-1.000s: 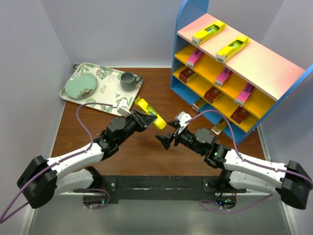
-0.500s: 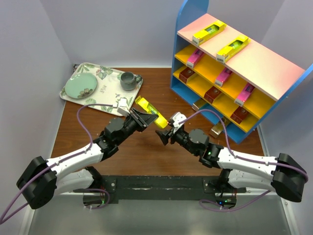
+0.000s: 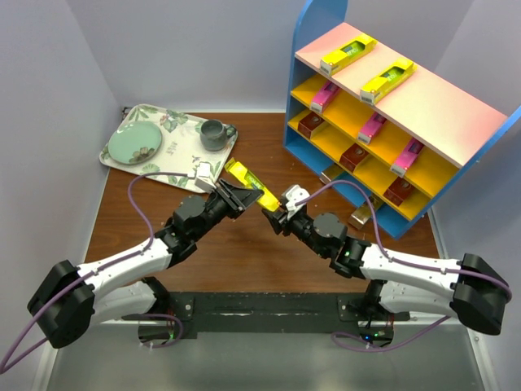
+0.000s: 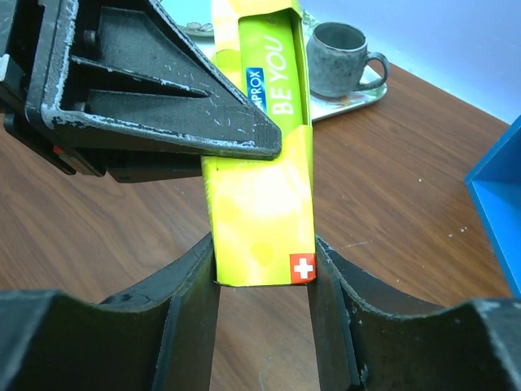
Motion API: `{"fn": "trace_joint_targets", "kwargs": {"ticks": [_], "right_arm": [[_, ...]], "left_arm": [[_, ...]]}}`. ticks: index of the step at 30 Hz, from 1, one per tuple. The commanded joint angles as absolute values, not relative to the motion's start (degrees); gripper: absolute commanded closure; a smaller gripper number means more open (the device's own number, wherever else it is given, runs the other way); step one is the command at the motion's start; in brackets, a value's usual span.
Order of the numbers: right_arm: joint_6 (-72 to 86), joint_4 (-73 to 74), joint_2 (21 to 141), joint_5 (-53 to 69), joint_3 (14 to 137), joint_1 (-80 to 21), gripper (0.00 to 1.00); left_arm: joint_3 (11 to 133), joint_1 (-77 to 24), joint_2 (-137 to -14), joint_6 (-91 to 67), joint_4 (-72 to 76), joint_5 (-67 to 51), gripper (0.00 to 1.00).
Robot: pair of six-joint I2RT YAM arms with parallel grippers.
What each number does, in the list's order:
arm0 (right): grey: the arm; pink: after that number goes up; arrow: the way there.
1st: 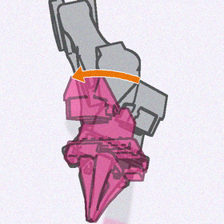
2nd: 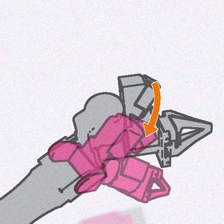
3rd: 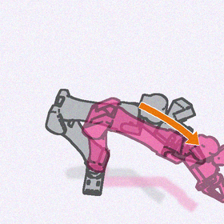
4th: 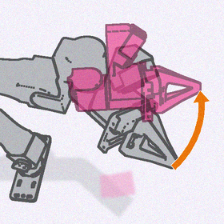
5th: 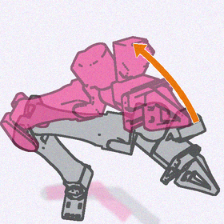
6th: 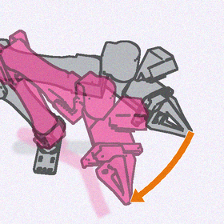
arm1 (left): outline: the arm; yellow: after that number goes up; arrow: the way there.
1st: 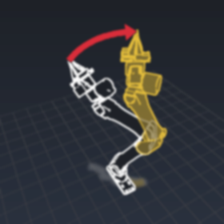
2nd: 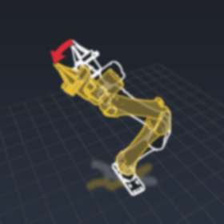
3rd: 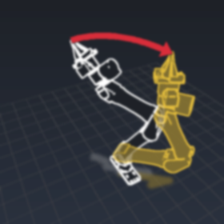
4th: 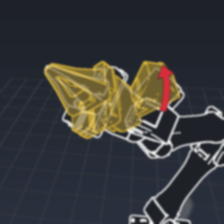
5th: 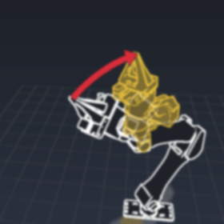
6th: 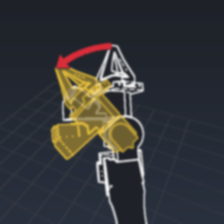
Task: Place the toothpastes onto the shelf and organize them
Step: Pick up the toothpaste from the center of the board.
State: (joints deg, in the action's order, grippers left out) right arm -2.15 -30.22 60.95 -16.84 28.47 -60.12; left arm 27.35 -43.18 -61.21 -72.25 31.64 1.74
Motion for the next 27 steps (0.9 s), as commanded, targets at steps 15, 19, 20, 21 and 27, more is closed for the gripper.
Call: {"fn": "trace_joint_targets", "kwargs": {"ticks": [15, 19, 20, 21, 27], "right_arm": [[1.6, -3.6, 54.4, -19.9, 44.5, -60.6, 0.78], [4.4, 1.2, 54.9, -20.3, 47.7, -60.6, 0.8], [5.4, 2.1, 55.1, -20.7, 49.0, -60.6, 0.8], [5.9, 4.5, 55.5, -21.2, 49.9, -60.6, 0.8], [8.4, 14.5, 56.4, -24.0, 58.8, -60.6, 0.8]], "left_arm": [[37.3, -43.1, -49.2, -48.8, 15.3, 18.2, 0.13], [37.8, -43.1, -44.2, -40.6, 14.7, 20.5, 0.13], [37.8, -43.2, -43.3, -39.6, 14.7, 20.8, 0.13], [37.9, -43.1, -42.0, -38.3, 14.5, 21.0, 0.13], [42.1, -43.1, -38.2, -25.5, 7.6, 23.0, 0.11]]}}
